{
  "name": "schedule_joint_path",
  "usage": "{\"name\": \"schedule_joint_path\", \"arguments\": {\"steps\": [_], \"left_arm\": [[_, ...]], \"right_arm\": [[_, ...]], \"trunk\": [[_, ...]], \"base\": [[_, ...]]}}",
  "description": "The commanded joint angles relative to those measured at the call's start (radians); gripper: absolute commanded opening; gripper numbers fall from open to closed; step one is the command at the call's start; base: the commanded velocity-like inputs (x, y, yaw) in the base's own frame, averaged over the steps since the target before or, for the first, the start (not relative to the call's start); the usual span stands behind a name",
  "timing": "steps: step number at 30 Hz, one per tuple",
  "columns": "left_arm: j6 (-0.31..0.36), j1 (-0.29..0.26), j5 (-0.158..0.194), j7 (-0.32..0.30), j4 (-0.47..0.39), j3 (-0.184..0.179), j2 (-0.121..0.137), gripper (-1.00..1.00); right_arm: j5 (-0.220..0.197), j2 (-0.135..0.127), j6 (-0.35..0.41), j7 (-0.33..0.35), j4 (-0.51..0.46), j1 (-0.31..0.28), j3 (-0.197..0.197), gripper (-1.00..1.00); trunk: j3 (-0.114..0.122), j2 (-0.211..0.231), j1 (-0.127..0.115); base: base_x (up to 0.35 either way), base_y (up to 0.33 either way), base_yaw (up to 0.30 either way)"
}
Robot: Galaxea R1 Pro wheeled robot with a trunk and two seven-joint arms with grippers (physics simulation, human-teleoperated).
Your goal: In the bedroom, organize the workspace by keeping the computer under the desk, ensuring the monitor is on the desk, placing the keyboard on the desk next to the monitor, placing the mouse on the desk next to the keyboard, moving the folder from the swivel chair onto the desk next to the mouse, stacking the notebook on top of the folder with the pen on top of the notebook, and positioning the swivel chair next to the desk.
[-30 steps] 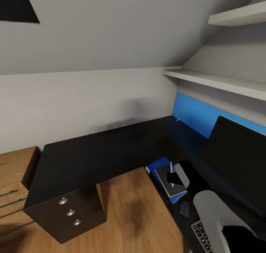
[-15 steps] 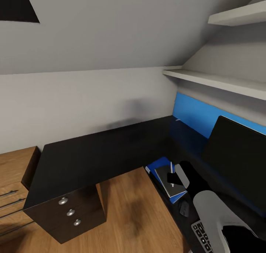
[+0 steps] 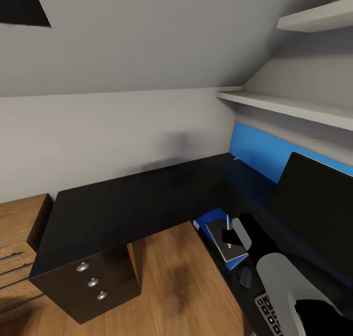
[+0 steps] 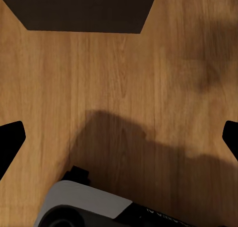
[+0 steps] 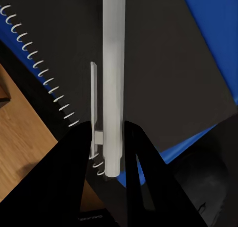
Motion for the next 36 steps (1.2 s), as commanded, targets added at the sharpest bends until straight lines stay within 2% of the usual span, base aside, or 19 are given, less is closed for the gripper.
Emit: {"name": "schedule_joint_path", "arguments": {"steps": [1,6,15,18,26,31,36], "left_arm": [[-0.003,0.000,0.007,0.003,0.000,-0.001,0.000,1.00],[-0.003,-0.001,0.007,0.003,-0.002,-0.001,0.000,1.00],[-0.003,0.000,0.007,0.003,-0.003,-0.001,0.000,1.00],[-0.003,0.000,0.007,0.003,-0.004,-0.001,0.001,1.00],[-0.003,0.000,0.007,0.003,-0.004,-0.001,0.001,1.00],[-0.003,0.000,0.007,0.003,-0.004,-0.001,0.001,1.00],[-0.003,0.000,0.007,0.003,-0.004,-0.001,0.001,1.00]], "right_arm": [[-0.011,0.001,0.002,-0.009,-0.001,-0.001,-0.002,-1.00],[-0.011,0.000,0.002,-0.009,-0.001,-0.001,-0.002,-1.00],[-0.011,-0.001,0.002,-0.009,-0.001,-0.001,-0.002,-1.00],[-0.011,-0.001,0.002,-0.009,-0.001,-0.001,-0.002,-1.00],[-0.011,-0.001,0.002,-0.008,-0.001,-0.001,-0.002,-1.00],[-0.011,-0.001,0.002,-0.007,-0.002,-0.001,-0.002,-1.00],[-0.011,-0.001,0.002,-0.007,-0.001,-0.001,-0.002,-1.00]], "trunk": [[-0.005,-0.008,0.004],[-0.020,-0.043,0.023],[-0.020,-0.043,0.023],[-0.030,-0.064,0.035],[-0.030,-0.064,0.035],[-0.045,-0.099,0.054],[-0.045,-0.099,0.054]], "base": [[0.000,0.000,0.000],[0.000,0.000,0.000],[0.000,0.000,0.000],[0.000,0.000,0.000],[0.000,0.000,0.000],[0.000,0.000,0.000],[0.000,0.000,0.000]]}}
